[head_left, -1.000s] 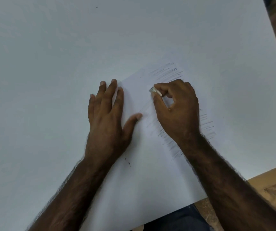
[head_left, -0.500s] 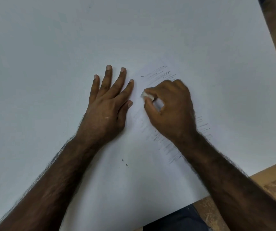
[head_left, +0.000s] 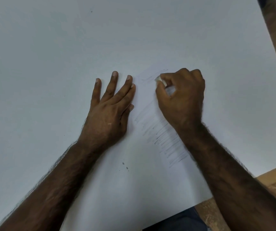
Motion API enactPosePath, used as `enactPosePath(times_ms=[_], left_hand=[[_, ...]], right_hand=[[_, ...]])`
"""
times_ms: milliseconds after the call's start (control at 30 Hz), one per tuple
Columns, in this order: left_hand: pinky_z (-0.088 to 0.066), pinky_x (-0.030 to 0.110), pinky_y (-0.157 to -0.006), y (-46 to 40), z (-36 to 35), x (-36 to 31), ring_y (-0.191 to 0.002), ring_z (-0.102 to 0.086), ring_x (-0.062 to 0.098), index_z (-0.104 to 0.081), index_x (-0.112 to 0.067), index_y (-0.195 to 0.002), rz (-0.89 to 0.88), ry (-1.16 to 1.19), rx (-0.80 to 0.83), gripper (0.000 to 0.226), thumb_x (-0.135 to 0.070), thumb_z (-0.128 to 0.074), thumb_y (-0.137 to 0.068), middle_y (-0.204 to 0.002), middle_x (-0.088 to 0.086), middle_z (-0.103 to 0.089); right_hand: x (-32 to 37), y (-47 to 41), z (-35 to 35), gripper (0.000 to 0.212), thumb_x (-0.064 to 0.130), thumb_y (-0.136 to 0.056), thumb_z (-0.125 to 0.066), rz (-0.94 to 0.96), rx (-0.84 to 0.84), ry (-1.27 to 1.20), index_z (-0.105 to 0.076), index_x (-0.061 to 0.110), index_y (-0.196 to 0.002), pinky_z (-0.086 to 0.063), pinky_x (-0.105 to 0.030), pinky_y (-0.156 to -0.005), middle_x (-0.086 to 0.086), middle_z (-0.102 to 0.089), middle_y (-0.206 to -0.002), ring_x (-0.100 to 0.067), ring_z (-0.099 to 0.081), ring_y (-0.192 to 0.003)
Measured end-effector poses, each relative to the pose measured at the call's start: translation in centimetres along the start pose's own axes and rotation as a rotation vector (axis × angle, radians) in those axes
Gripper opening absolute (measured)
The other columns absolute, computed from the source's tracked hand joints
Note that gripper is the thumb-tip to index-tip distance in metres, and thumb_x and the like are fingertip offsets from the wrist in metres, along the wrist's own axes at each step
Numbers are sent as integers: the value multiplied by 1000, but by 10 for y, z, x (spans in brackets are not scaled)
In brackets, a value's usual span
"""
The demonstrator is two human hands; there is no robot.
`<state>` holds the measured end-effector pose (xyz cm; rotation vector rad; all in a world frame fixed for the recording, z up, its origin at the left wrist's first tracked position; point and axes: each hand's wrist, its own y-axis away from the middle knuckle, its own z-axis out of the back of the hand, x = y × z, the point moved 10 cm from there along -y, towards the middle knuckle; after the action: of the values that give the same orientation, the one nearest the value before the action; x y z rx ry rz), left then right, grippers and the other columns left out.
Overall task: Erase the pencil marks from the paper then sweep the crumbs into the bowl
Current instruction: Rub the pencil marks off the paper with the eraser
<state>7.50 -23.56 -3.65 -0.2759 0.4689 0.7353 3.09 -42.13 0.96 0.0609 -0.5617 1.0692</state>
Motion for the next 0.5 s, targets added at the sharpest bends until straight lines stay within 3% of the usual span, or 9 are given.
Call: enactPosePath(times_ms=[200, 367, 500], left_hand=[[-8, 67, -133, 1, 0, 0, -167, -15, 35, -48, -6, -162, -6, -6, 8, 51, -20, -45, -113, -175, 6, -33], [-9, 68, -132, 1, 1, 0, -167, -18, 34, -50, -6, -160, -4, -8, -5, 50, -18, -47, -112, -174, 5, -35], [-6, 70, -131, 1, 1, -1, -167, -19, 33, -50, -7, -160, -7, -34, -16, 50, -18, -47, -112, -174, 4, -36]], right_hand=[[41, 31, -21, 15, 24, -96, -73, 180, 160, -30, -81, 13, -103, -45, -42, -79, -7, -73, -89, -31, -62, -88], [2, -9, -3, 15, 25, -97, -71, 19, 19, 20, -81, 15, -99, -44, -43, -80, -4, -74, -89, -32, -62, -89], [33, 10, -24, 15, 25, -96, -72, 118, 170, -67, -80, 13, -99, -48, -47, -81, -5, -73, -88, -30, -62, -88]])
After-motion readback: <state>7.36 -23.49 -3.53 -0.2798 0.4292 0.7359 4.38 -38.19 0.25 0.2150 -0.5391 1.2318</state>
